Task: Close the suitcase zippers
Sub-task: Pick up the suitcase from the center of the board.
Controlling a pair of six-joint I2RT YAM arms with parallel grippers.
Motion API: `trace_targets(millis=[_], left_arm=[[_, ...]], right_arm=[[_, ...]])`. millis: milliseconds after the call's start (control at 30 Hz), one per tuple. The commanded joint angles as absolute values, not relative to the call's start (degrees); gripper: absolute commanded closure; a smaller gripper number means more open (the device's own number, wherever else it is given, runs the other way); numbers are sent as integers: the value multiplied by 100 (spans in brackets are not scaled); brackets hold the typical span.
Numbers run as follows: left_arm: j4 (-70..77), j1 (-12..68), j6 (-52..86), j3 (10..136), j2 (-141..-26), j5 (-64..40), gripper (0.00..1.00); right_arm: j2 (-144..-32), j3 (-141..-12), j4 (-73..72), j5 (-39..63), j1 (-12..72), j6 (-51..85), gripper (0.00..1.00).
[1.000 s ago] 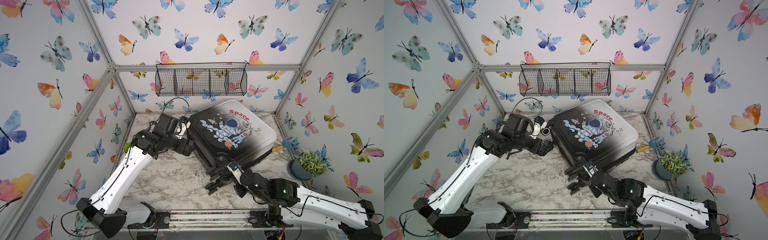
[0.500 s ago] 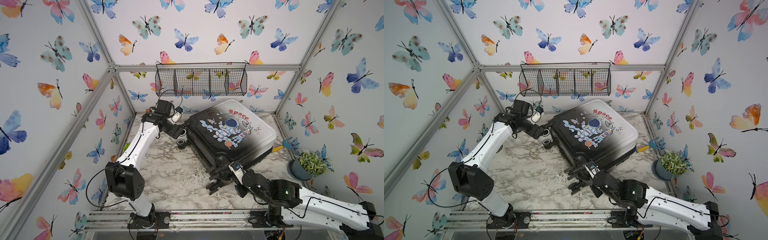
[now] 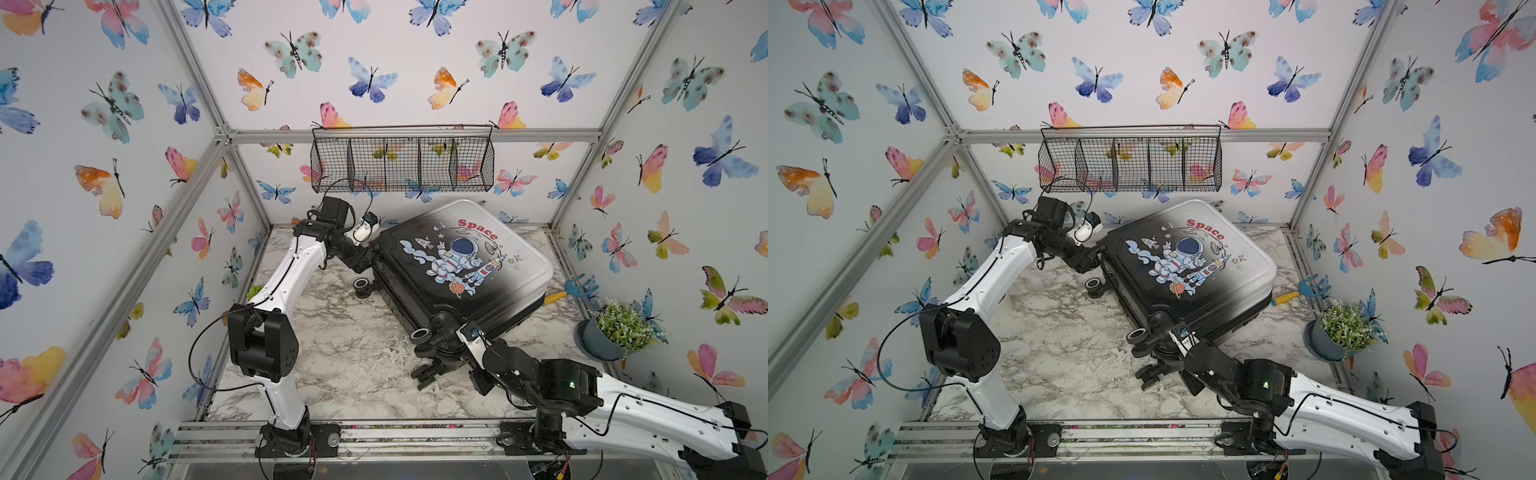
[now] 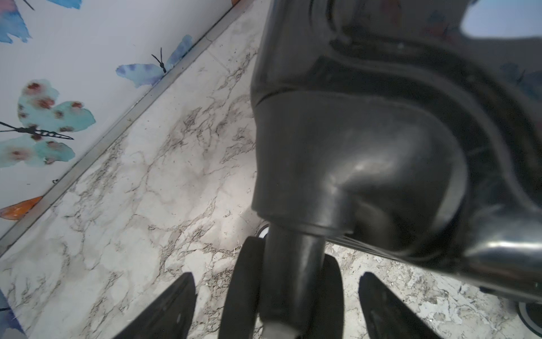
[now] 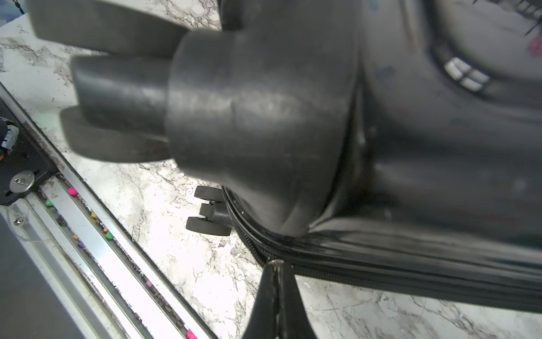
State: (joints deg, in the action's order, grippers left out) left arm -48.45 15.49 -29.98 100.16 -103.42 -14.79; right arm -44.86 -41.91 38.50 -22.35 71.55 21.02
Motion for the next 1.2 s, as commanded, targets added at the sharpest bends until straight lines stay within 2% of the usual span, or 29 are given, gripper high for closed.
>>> trace_targets(millis=[0, 67, 300, 467, 700, 900, 1067, 1167], left_arm=[[-4898, 1556, -3094, 10015, -10440, -1600, 29], [-4886, 1558, -3067, 10042, -10466, -1661, 41], [-5109, 1555, -3015, 9917, -10511, -1642, 66], [-5163, 1556, -2856, 10017, -10460, -1446, 99], [-5539, 1424, -1263, 10809, -10548, -596, 100], [-6057, 1394, -117, 10939, -10376, 190, 100], [-6508, 1221, 786, 11169, -10135, 1001, 100], [-6854, 983, 1324, 11419, -9935, 1311, 100]], right_arm=[[-4402, -4395, 3388, -2536, 7137, 2162, 96], [-4459, -4410, 3376, -2505, 7137, 2145, 96], [-4535, -4421, 3369, -2474, 7137, 2109, 96], [-4628, -4408, 3134, -2132, 7137, 1721, 96], [-5097, -4552, 2859, -1319, 7154, 1384, 97], [-5140, -4841, 2298, -1045, 7306, 1522, 97], [-5624, -5568, 2111, -1459, 8030, 1486, 97], [-5655, -5749, 1894, -1485, 8108, 1543, 97]])
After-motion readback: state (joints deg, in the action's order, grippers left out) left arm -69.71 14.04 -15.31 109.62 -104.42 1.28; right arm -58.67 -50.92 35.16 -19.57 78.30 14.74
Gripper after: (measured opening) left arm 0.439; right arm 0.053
